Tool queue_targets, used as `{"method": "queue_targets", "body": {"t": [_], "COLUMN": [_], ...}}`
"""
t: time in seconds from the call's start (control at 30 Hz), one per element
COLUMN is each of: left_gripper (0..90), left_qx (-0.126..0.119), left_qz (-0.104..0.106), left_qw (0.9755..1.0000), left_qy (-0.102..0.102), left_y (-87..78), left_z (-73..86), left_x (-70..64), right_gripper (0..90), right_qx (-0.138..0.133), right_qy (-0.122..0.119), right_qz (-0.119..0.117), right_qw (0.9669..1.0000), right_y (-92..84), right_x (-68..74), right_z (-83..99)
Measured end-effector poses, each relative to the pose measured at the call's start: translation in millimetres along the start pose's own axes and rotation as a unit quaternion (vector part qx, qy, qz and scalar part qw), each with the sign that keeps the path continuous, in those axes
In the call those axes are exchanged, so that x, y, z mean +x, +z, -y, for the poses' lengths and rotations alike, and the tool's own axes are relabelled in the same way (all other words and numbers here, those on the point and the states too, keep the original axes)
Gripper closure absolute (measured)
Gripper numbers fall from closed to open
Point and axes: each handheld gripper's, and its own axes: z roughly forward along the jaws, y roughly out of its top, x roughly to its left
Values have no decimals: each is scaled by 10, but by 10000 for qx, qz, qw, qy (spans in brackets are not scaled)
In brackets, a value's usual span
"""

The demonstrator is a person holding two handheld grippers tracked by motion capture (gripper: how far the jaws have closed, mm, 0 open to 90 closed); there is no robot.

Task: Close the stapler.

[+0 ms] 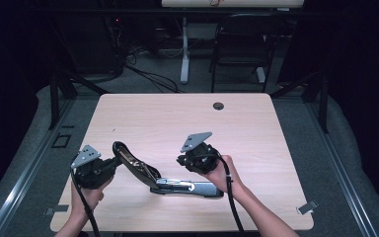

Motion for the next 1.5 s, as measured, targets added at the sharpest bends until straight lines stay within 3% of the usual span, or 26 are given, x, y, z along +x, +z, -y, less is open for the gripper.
{"method": "queue_targets", "body": {"t": [0.5,1.03,1.17,1.3,1.33,1.37,1.5], "left_gripper": [897,897,897,897,897,897,897], "left_qx": [100,240,418,713,754,779,920], "left_qz": [218,463,660,891,849,858,998], "left_qw": [9993,9972,9948,9900,9894,9889,9870], "left_qy": [301,532,646,834,901,933,866], "left_y": [159,326,403,513,531,541,590], "left_z": [-48,-61,-53,-7,2,5,26], "left_x": [-127,-240,-289,-390,-417,-429,-416], "right_gripper": [875,874,880,883,884,884,884], "right_qx": [-201,-279,-381,-584,-493,-492,-482], "right_qy": [11,-200,-192,-118,-141,-106,39], "right_qz": [-29,-117,-150,-175,-95,-177,-259], "right_qw": [9998,9993,9990,9981,9986,9986,9985], "right_y": [-47,-30,-42,-73,-80,-88,-117], "right_x": [29,146,154,149,137,113,52], "right_z": [-70,-172,-186,-188,-181,-160,-65]}}
